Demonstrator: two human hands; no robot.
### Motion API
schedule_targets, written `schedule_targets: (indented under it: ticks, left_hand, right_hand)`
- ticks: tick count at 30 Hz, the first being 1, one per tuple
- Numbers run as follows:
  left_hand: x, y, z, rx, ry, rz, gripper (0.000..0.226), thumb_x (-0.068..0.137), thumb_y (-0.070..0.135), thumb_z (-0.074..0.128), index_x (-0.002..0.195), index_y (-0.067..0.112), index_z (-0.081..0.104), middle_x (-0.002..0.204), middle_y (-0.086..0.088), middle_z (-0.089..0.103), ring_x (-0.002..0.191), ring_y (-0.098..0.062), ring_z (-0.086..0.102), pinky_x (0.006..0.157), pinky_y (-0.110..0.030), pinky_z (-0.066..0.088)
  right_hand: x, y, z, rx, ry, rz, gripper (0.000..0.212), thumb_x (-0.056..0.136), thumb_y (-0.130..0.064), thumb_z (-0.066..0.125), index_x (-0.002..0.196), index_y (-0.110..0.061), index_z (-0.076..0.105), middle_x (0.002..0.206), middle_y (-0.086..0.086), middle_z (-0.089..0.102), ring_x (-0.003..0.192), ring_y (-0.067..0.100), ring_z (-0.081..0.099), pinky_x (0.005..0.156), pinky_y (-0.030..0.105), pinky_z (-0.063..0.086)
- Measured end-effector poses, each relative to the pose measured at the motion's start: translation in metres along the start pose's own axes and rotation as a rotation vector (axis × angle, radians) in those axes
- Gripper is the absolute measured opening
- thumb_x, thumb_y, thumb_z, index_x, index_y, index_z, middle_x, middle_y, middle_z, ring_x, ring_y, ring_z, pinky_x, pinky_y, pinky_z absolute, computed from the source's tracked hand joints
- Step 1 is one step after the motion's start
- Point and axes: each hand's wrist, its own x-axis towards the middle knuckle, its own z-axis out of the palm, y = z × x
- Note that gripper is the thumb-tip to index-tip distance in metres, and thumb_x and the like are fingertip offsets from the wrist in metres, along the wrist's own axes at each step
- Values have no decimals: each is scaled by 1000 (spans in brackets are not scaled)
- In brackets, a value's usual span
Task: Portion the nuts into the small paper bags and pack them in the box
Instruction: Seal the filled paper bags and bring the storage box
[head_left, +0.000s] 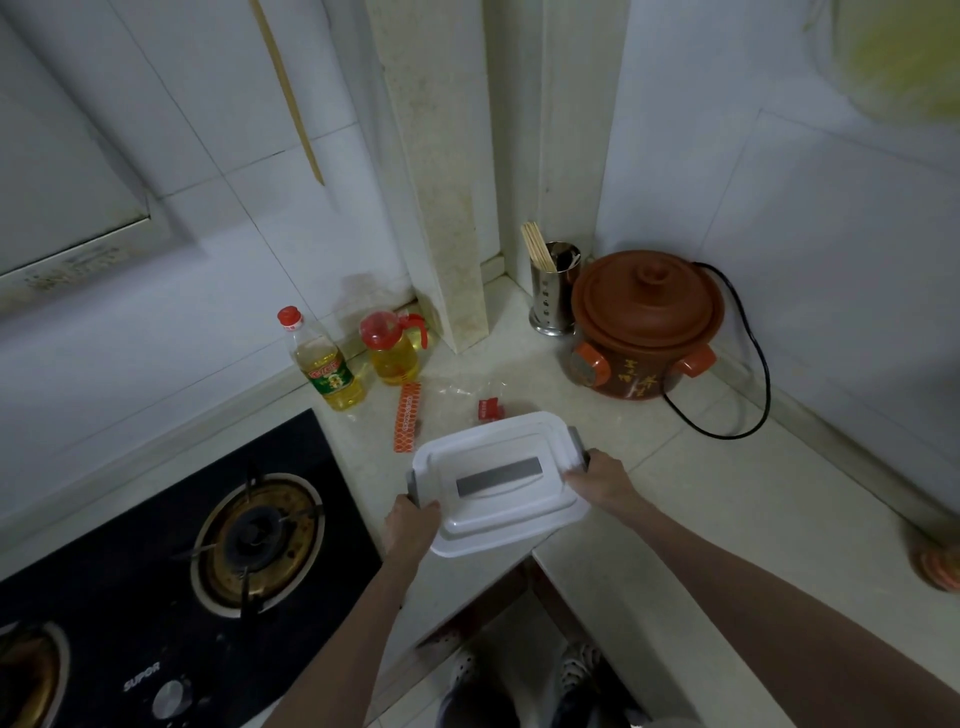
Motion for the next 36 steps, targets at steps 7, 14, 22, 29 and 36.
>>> schedule_targets:
  ticks: [7, 14, 22, 29, 36]
  left_hand:
    - [5, -5, 1, -20, 52, 16, 28, 89, 24, 61, 100, -2, 64, 99, -17, 66, 89, -31, 63, 74, -36, 51]
    - [0, -5, 2, 23, 127, 49, 20, 87, 25, 62, 81, 6, 65, 76, -8, 65, 70, -24, 65, 62, -31, 52]
    - [-2, 3, -3, 255, 139, 150, 21, 89, 22, 60, 70, 11, 59, 61, -1, 59, 52, -13, 57, 45, -22, 43]
    - [-1, 2, -5, 303, 95, 145, 21, 90, 27, 57, 82, 9, 62, 71, -4, 64, 63, -19, 64, 58, -30, 54]
    - [2, -4, -3, 190, 18, 201, 20, 96, 23, 52, 92, 3, 57, 83, -11, 65, 74, -28, 69, 71, -43, 60]
  right_hand:
    - [0, 0, 4, -56, 53, 2, 42, 90, -28, 55, 119, 1, 56, 115, 16, 63, 103, 29, 62, 82, 32, 50]
    - [1, -4, 6, -185, 110, -30, 37, 92, -30, 53, 113, 0, 60, 109, 14, 65, 98, 26, 64, 73, 28, 47]
    - [1, -7, 8, -392, 173, -107, 32, 91, -30, 52, 107, -4, 62, 106, 11, 65, 97, 26, 64, 75, 29, 47]
    - [5, -6, 9, -294, 109, -66, 33, 93, -30, 50, 111, -4, 57, 108, 12, 64, 96, 25, 63, 73, 29, 46]
    - [1, -7, 5, -175, 7, -24, 40, 98, -26, 40, 124, 3, 46, 124, 20, 54, 110, 33, 57, 89, 37, 46]
